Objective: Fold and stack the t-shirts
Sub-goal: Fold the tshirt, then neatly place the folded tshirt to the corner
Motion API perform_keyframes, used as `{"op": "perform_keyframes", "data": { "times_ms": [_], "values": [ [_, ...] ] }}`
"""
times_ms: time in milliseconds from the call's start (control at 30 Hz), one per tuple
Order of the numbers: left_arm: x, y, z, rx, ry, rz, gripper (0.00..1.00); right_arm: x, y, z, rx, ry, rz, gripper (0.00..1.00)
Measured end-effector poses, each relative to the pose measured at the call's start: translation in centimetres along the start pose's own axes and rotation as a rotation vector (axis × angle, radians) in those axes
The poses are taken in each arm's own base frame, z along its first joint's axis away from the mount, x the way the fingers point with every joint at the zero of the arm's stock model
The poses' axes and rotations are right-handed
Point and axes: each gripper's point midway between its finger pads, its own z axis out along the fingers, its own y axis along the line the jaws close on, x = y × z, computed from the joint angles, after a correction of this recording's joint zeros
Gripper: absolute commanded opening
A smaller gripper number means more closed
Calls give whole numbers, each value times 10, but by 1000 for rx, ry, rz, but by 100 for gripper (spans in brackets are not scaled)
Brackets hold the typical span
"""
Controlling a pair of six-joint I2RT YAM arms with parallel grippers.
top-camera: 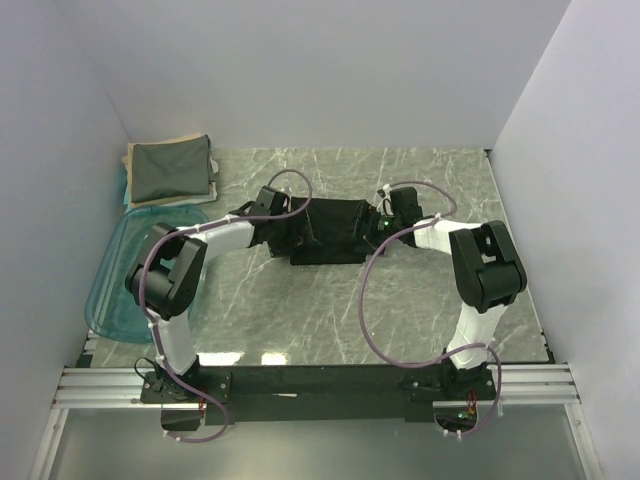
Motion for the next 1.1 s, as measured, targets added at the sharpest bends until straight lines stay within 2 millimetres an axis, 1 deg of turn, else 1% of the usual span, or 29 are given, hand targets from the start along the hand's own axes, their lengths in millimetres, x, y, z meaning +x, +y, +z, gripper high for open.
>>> {"op": "perform_keyframes", "data": {
  "times_ms": [200, 300, 333, 433, 567, 667, 733, 767, 833, 867, 933, 967, 1033, 1100],
  "values": [
    [-1, -2, 0, 8, -3, 3, 99, -2, -1, -4, 28, -14, -11, 88],
    [-2, -2, -4, 3, -7, 6, 99, -5, 0, -19, 80, -46, -43, 88],
    [-3, -3, -7, -2, -12, 7, 99, -7, 2, -26, 97, -62, -57, 88],
    [-9, -5, -21, -15, -48, 18, 99, -19, 24, -57, 109, -147, -124, 89],
    [-29, -11, -44, -39, -146, 39, 99, -40, 61, -112, 123, -328, -217, 89],
    [-43, -10, -49, -84, -196, 44, 100, -51, 74, -149, 164, -466, -244, 91],
    [-54, -6, -47, -124, -221, 45, 100, -54, 73, -170, 211, -549, -244, 92],
    [-58, -5, -45, -141, -227, 46, 99, -54, 72, -182, 235, -589, -241, 95],
    [-67, -2, -37, -171, -241, 46, 99, -53, 67, -202, 282, -659, -233, 99],
    [-71, 0, -32, -190, -241, 43, 99, -52, 64, -213, 304, -700, -228, 100],
    [-78, 4, -19, -225, -242, 41, 94, -50, 59, -233, 340, -779, -215, 100],
    [-80, 8, -12, -245, -235, 39, 88, -48, 56, -242, 355, -817, -207, 100],
    [-82, 15, 2, -278, -217, 41, 82, -44, 48, -253, 379, -867, -190, 100],
    [-80, 21, 14, -300, -192, 42, 75, -39, 38, -260, 404, -903, -169, 100]
  ]
}}
